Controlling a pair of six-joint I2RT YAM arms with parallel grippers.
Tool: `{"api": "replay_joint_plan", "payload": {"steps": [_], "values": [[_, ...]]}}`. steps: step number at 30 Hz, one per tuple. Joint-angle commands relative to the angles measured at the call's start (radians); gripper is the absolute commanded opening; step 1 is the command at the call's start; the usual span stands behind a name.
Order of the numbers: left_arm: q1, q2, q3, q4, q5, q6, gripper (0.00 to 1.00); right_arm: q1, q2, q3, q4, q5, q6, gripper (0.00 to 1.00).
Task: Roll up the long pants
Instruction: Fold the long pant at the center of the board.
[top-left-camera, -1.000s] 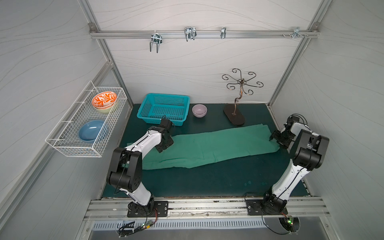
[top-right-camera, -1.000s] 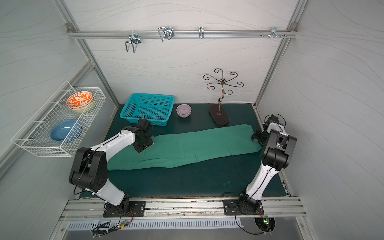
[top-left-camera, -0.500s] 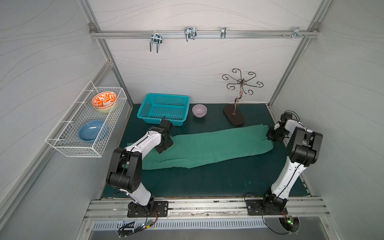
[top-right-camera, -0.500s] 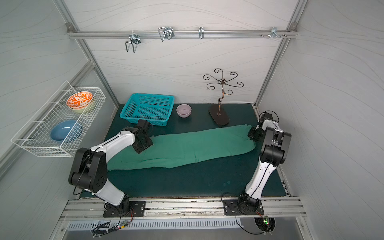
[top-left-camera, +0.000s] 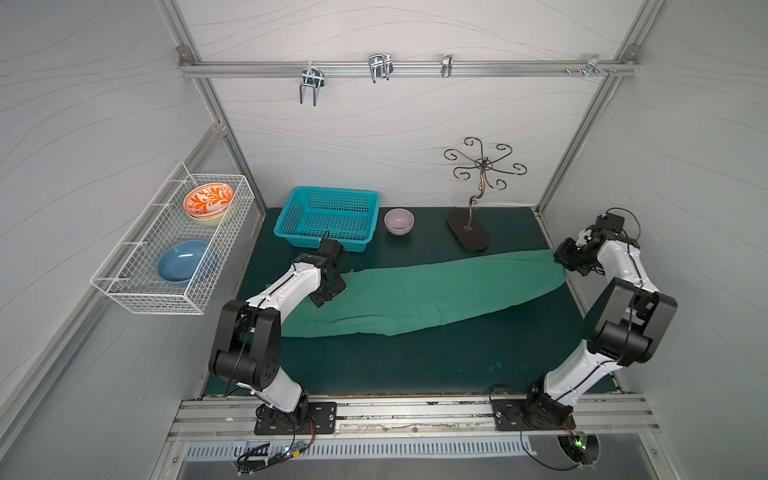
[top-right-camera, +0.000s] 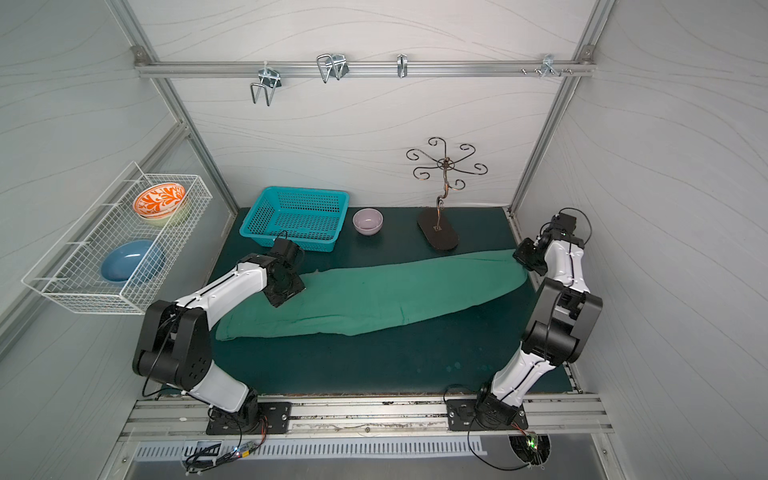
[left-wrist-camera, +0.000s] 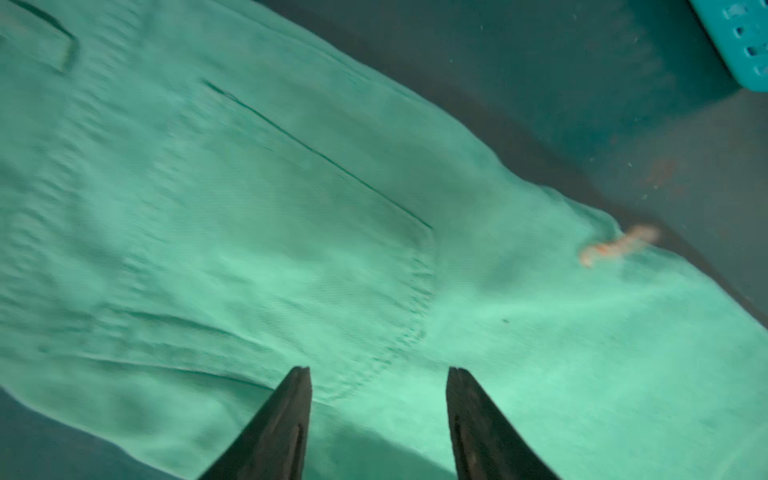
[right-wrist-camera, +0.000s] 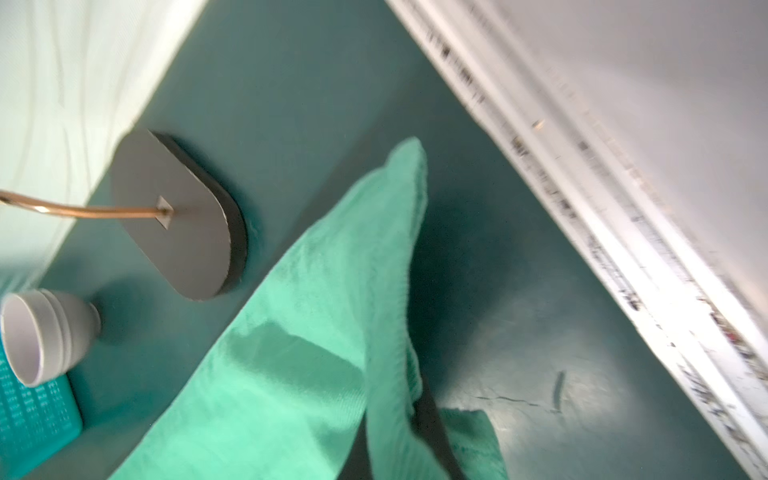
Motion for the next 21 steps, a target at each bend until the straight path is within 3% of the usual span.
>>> {"api": "replay_joint_plan", "payload": {"steps": [1,8,13,21], "values": [[0.001,-0.029,0.006,-0.003,0.015,0.008,0.56,-0.02,-0.029,-0.006,0.002,0.006,0.022,0.0],[-0.007,-0.023,0.027,-0.002,0.048,0.014,0.56,-0.05,-0.044,0.076,-0.026,0.013,0.028,0.0],[-0.045,-0.004,0.052,-0.004,0.061,0.014,0.56,-0.029,-0.044,0.137,-0.032,-0.051,0.051,0.0],[-0.054,-0.065,0.119,-0.106,-0.065,0.018,0.56,0.264,-0.174,0.065,-0.038,-0.035,0.047,0.0]]}}
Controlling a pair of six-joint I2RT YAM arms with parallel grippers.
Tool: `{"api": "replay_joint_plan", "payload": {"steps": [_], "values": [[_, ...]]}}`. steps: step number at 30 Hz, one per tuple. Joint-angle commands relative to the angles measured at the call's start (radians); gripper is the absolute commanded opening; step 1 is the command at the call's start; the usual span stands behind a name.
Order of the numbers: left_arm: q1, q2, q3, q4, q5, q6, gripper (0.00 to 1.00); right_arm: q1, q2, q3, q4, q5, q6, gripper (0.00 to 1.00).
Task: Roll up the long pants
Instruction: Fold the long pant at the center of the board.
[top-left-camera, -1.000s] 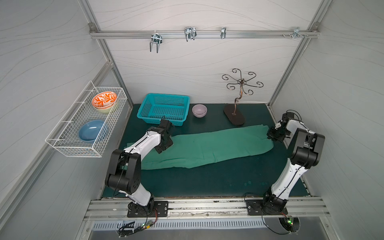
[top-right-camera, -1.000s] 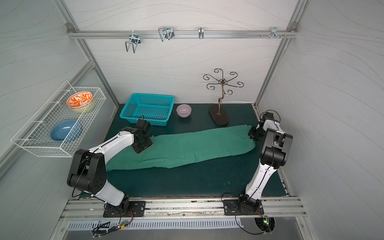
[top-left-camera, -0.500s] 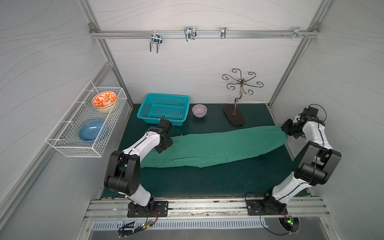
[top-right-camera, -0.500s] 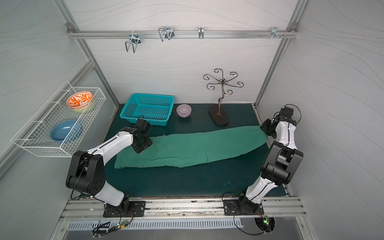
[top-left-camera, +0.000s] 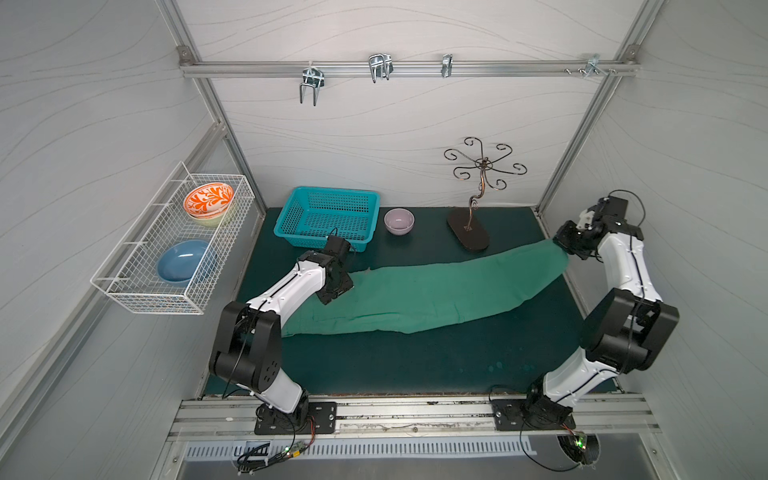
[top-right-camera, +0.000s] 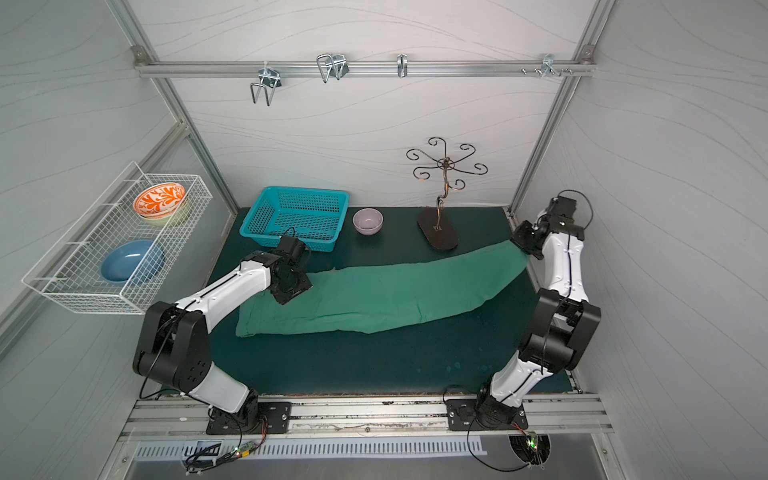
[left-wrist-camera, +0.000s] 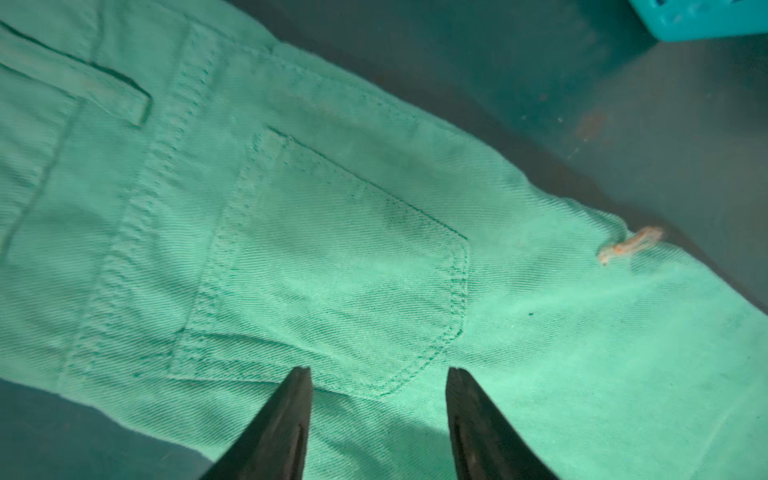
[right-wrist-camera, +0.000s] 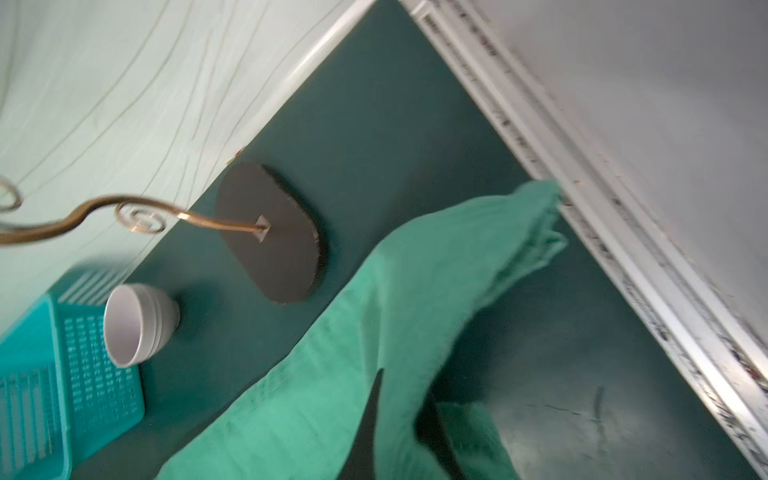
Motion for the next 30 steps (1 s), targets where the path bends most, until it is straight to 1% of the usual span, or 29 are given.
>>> {"api": "replay_joint_plan", "payload": {"steps": [1,3,6,8,10,15,18,23,30], "values": [[-0.001,-0.067,0.065,-0.08,-0.099,0.012,0.56,0.131,-0.116,-0.036,-0.018,-0.008,0.015,0.0],[-0.001,-0.098,0.079,-0.12,-0.143,0.001,0.56,0.206,-0.156,-0.064,-0.023,-0.008,0.033,0.0],[0.003,-0.15,0.098,-0.174,-0.201,-0.014,0.58,0.348,-0.208,-0.098,-0.007,0.0,0.073,0.0],[0.007,-0.194,0.107,-0.211,-0.245,-0.035,0.64,0.455,-0.215,-0.088,0.007,0.015,0.103,0.0],[0.012,-0.233,0.118,-0.242,-0.275,-0.045,0.67,0.549,-0.196,-0.056,0.016,0.032,0.13,0.0],[0.022,-0.321,0.151,-0.309,-0.289,-0.047,0.68,0.757,-0.089,0.072,0.041,0.042,0.181,0.0],[0.023,-0.375,0.162,-0.357,-0.306,-0.048,0.66,0.855,-0.014,0.142,0.068,0.035,0.203,0.0],[0.024,-0.448,0.165,-0.425,-0.311,-0.023,0.66,0.983,0.128,0.278,0.103,0.021,0.228,0.0],[0.024,-0.595,0.099,-0.472,-0.281,-0.022,0.66,1.139,0.328,0.465,0.16,-0.013,0.264,0.0]]}}
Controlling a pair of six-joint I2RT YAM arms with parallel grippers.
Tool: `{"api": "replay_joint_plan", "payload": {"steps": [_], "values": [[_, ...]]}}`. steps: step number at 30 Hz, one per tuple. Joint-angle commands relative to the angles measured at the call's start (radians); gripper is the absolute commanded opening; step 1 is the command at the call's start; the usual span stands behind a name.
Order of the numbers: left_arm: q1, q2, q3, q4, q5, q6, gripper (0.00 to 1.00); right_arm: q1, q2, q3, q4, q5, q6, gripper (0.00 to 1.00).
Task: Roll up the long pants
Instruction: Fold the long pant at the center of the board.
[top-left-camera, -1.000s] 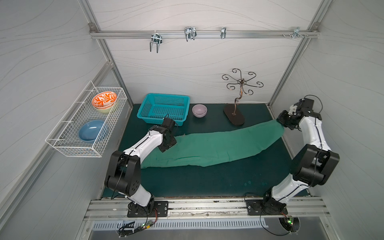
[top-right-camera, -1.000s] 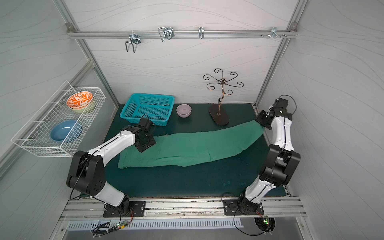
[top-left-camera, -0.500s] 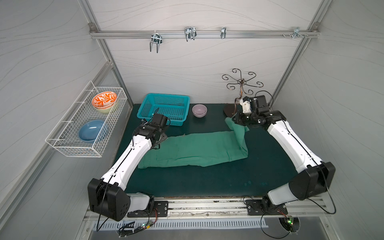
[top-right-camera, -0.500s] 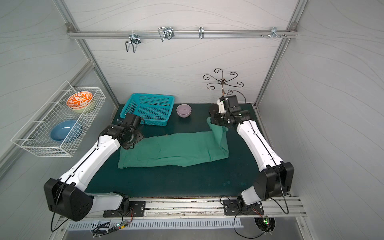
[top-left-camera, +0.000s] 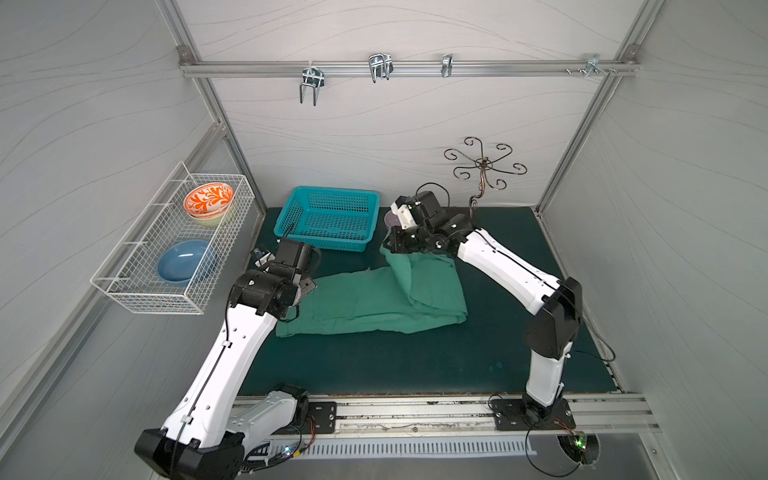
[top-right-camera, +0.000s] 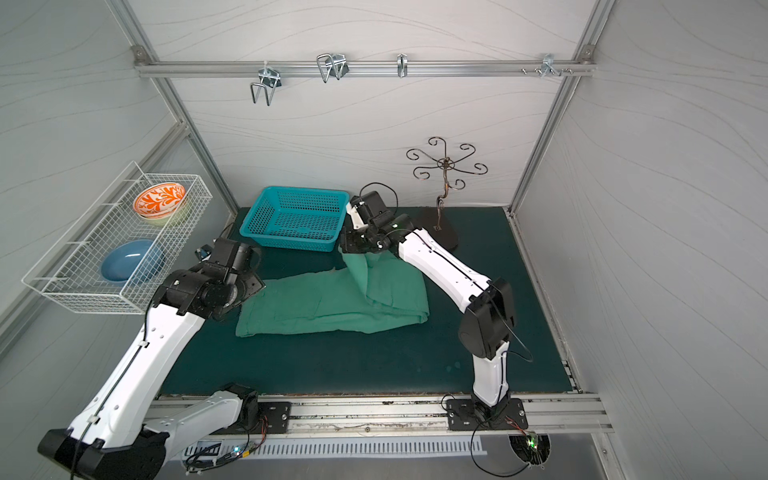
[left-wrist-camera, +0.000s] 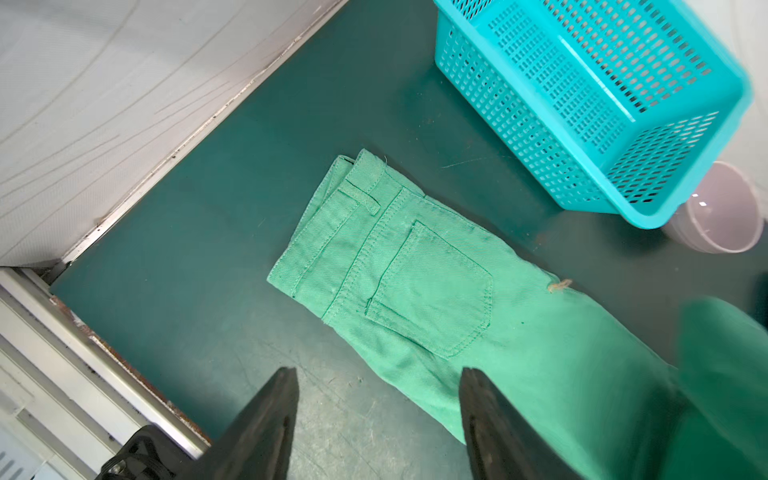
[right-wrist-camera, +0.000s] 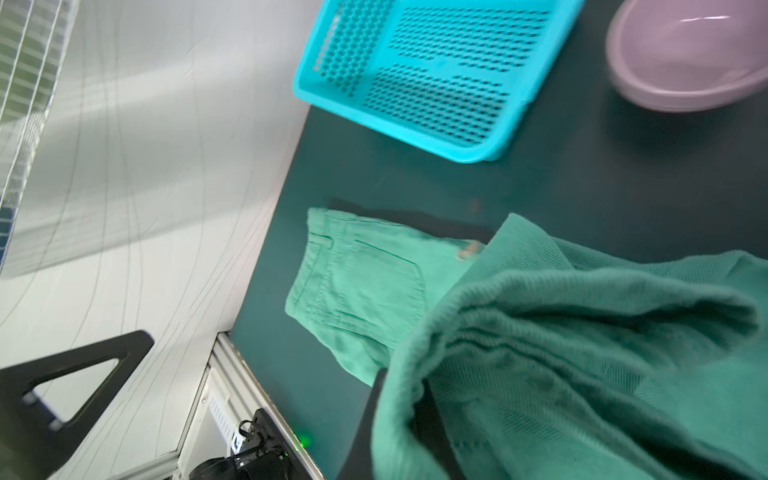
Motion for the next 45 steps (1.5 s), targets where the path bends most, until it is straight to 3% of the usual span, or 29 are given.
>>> {"api": "replay_joint_plan", "payload": {"steps": [1,7,8,11,12,14,20,23,29,34,37,41,45], "values": [[0.005,-0.067,-0.022,-0.052,0.002,0.006,0.66,0.074,0.076,0.093,0.066,-0.039,0.034,0.0],[0.006,-0.18,-0.061,-0.074,-0.003,0.006,0.66,0.186,0.208,0.182,0.112,-0.045,0.058,0.0],[0.006,-0.191,-0.062,-0.08,-0.005,0.005,0.66,0.202,0.235,0.201,0.111,-0.047,0.057,0.07],[0.006,-0.2,-0.069,-0.094,0.005,0.005,0.66,0.235,0.324,0.302,0.054,-0.065,0.025,0.58],[0.006,-0.199,-0.069,-0.096,0.008,0.004,0.67,0.24,0.347,0.363,0.011,-0.068,0.0,0.68],[0.007,-0.192,-0.067,-0.097,0.018,0.004,0.67,0.239,0.367,0.429,-0.041,-0.074,-0.049,0.98],[0.007,-0.166,-0.06,-0.076,0.035,0.001,0.67,0.173,0.227,0.365,-0.104,-0.081,-0.17,0.99],[0.007,-0.139,-0.078,-0.04,0.086,0.008,0.68,0.103,0.099,0.211,-0.107,-0.055,-0.175,0.99],[-0.001,-0.01,-0.17,0.125,0.351,0.133,0.68,-0.097,-0.171,-0.205,-0.038,-0.019,-0.11,0.91],[-0.07,0.128,-0.219,0.189,0.406,0.305,0.68,-0.229,-0.314,-0.412,-0.018,-0.011,-0.113,0.9],[-0.106,0.204,-0.218,0.188,0.365,0.425,0.66,-0.274,-0.356,-0.474,-0.022,-0.008,-0.122,0.89],[-0.146,0.272,-0.207,0.206,0.209,0.561,0.68,-0.306,-0.386,-0.527,-0.005,-0.01,-0.117,0.89],[-0.149,0.309,-0.206,0.259,0.172,0.77,0.74,-0.324,-0.402,-0.547,-0.005,-0.01,-0.117,0.89]]}}
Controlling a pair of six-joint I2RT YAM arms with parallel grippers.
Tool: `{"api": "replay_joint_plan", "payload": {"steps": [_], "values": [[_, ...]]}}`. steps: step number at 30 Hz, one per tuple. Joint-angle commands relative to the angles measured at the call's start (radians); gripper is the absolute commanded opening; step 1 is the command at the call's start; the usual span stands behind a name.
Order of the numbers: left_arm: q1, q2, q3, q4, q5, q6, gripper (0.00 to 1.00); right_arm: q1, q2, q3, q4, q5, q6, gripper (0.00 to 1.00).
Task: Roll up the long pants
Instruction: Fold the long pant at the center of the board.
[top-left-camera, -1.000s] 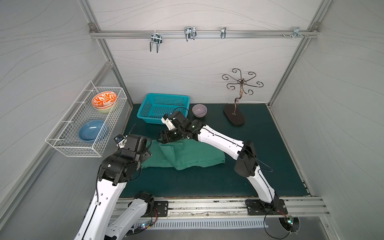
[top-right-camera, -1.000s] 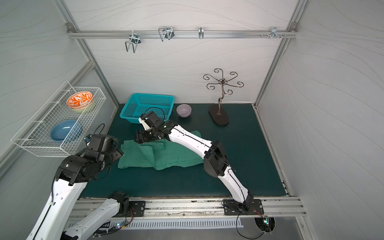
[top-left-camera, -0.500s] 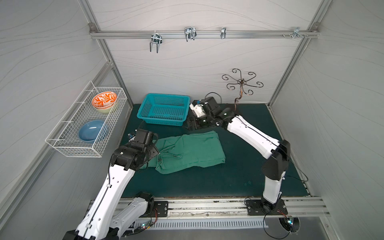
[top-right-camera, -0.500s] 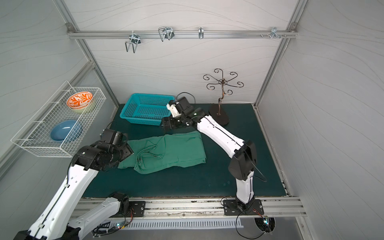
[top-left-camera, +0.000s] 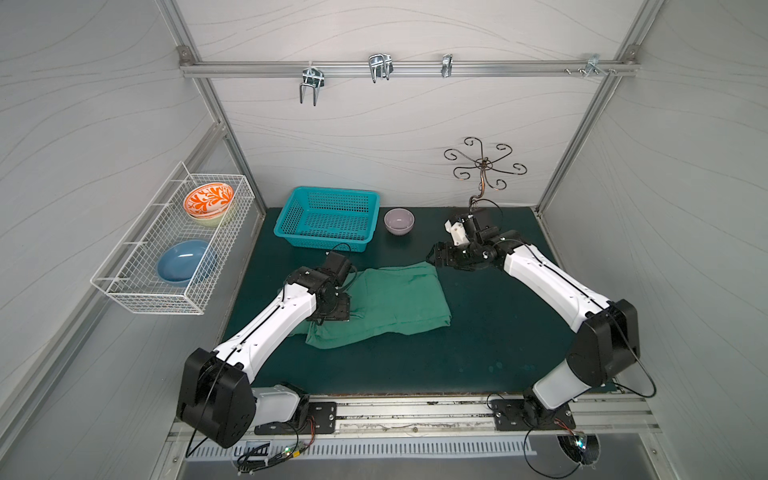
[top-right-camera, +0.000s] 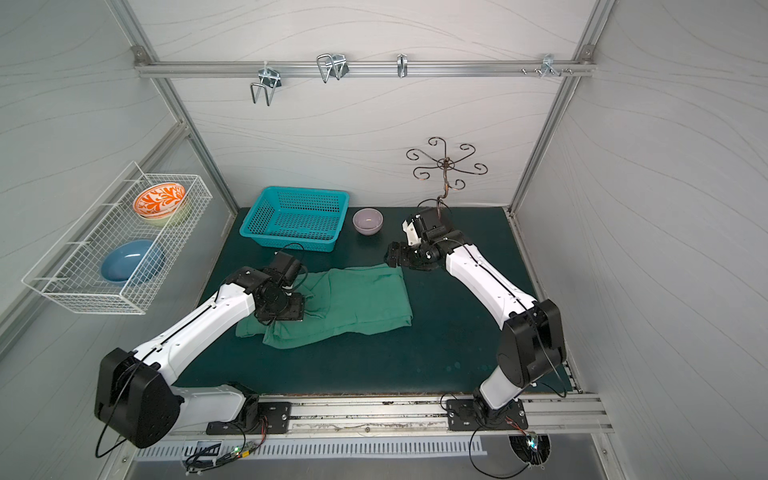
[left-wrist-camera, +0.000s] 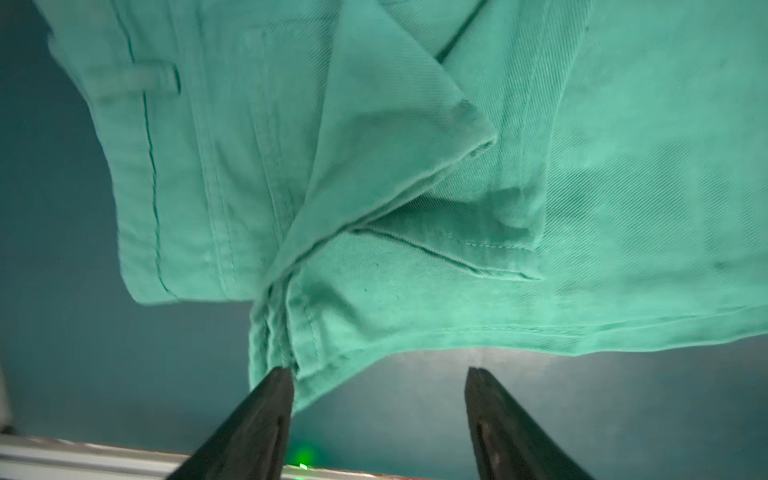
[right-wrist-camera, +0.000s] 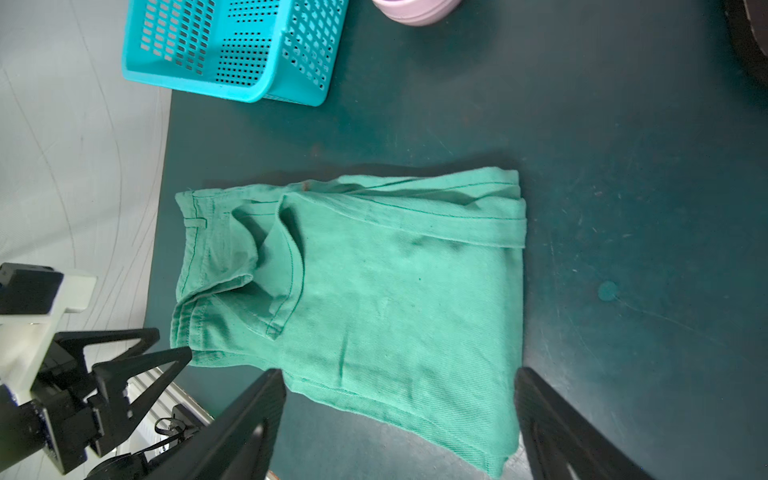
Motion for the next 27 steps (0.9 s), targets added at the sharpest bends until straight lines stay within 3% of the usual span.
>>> {"api": "replay_joint_plan", "payload": {"steps": [1,3,4,12,15,23,27], "values": [[-0.004,0.018,0.021,0.062,-0.101,0.264,0.77,-0.015,-0.049,-0.009,0.015,-0.001,-0.004,0.89],[-0.005,0.02,0.0,0.079,-0.122,0.378,0.85,-0.02,-0.059,-0.019,0.009,0.001,-0.009,0.89],[-0.003,0.022,-0.01,0.09,-0.131,0.431,0.98,-0.024,-0.065,-0.028,0.009,0.001,-0.011,0.89],[-0.004,0.116,-0.002,0.082,0.031,0.616,1.0,-0.062,-0.071,-0.041,-0.002,-0.012,-0.021,0.89],[-0.004,0.157,-0.013,0.103,-0.029,0.655,0.99,-0.078,-0.069,-0.035,-0.006,-0.019,-0.026,0.89],[-0.003,0.298,0.034,0.158,-0.109,0.667,0.72,-0.109,-0.071,-0.035,-0.012,-0.024,-0.031,0.89],[-0.003,0.32,0.037,0.171,-0.13,0.673,0.5,-0.132,-0.077,-0.035,-0.013,-0.028,-0.031,0.89]]}}
